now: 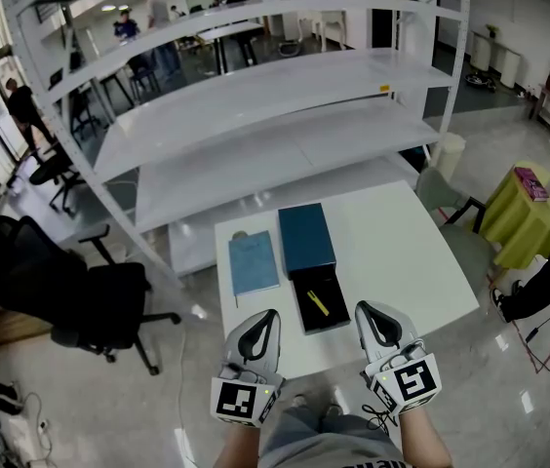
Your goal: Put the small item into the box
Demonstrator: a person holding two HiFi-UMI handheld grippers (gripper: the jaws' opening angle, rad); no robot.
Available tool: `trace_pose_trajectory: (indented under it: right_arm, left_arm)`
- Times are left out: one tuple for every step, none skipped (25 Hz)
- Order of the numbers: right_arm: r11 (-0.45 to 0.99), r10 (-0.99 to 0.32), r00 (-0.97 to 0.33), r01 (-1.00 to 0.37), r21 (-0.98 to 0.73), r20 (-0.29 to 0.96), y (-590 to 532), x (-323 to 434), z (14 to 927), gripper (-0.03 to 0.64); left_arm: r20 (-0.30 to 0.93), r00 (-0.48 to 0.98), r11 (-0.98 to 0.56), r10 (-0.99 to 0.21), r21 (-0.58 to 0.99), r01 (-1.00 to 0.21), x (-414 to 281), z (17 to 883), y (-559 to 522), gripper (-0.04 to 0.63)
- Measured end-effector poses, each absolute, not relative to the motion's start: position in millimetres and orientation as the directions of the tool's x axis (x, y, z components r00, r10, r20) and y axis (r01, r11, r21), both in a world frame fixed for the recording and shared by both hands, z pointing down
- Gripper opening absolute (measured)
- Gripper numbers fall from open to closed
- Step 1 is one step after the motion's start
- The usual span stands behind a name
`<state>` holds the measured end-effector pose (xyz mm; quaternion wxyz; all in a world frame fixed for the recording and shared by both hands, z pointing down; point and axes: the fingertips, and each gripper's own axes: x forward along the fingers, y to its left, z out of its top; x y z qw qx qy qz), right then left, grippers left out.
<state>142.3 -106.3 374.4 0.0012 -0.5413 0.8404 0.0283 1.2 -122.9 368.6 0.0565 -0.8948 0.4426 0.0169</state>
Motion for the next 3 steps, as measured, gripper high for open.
trace_pose_trajectory:
  right_arm:
    - [0.413, -0.91, -0.414, -0.91, 0.046, -0.034, -106.3, 141.6, 374.3, 0.002]
    - [0.413, -0.909, -0.414, -0.91, 0.046, -0.035, -106.5, 141.0, 374.2, 0.002]
    - [0.413, -0.909, -0.414, -0.91, 0.046, -0.036, -106.6, 140.4, 374.1, 0.002]
  left_arm:
    - [-0.081, 0.607, -0.601, -0.79, -0.086, -0.794, 0.3, 368.6, -122.9, 0.006]
    - [-0.082, 0.607, -0.601, -0.791, -0.086, -0.795, -0.6, 368.6, -123.0, 0.006]
    - [-0.083, 0.606, -0.6, -0.791, -0.086, -0.795, -1.4, 368.6, -123.2, 0.006]
